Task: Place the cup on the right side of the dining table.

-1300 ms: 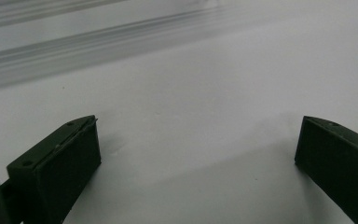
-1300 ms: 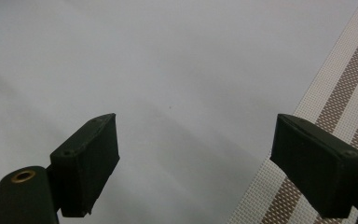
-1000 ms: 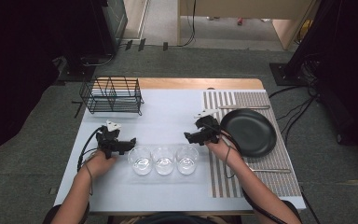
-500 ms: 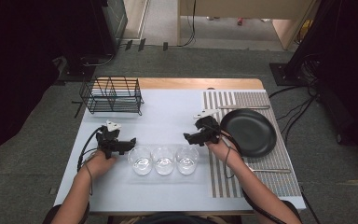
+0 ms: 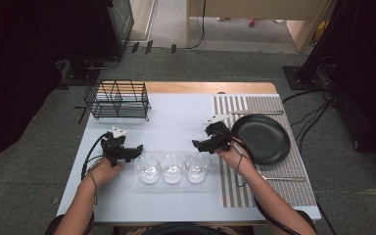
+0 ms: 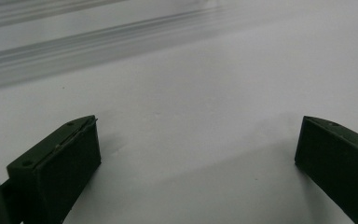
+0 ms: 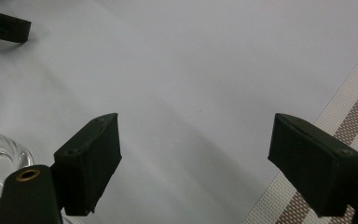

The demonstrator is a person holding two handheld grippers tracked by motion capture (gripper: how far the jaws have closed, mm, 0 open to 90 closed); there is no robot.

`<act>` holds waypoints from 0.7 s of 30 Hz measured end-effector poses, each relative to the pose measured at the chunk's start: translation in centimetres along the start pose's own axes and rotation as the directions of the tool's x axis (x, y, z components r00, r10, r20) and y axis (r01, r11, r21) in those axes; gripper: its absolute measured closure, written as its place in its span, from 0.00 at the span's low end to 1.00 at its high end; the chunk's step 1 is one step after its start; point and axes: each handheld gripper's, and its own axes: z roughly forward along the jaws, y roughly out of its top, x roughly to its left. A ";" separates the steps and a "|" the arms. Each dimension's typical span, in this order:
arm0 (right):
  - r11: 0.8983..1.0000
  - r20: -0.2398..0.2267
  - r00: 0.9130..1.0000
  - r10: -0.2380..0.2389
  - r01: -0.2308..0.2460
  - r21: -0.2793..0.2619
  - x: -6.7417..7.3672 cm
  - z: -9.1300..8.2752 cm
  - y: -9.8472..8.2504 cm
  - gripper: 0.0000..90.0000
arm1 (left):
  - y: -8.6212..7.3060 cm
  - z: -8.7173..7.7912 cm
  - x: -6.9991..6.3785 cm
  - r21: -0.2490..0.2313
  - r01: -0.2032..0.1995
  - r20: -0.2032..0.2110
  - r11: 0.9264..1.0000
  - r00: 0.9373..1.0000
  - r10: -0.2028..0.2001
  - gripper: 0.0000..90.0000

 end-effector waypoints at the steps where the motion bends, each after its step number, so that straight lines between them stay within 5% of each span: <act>1: 1.000 0.000 1.000 0.000 0.000 0.000 0.0 0.0 0.0 0.19 | 0.0 0.0 0.0 0.000 0.000 0.000 1.000 1.000 0.000 0.00; 21: 1.000 -0.013 1.000 -0.020 0.019 -0.019 0.3 -0.8 0.2 0.19 | 0.0 0.0 0.0 0.000 0.000 0.000 1.000 1.000 0.000 0.00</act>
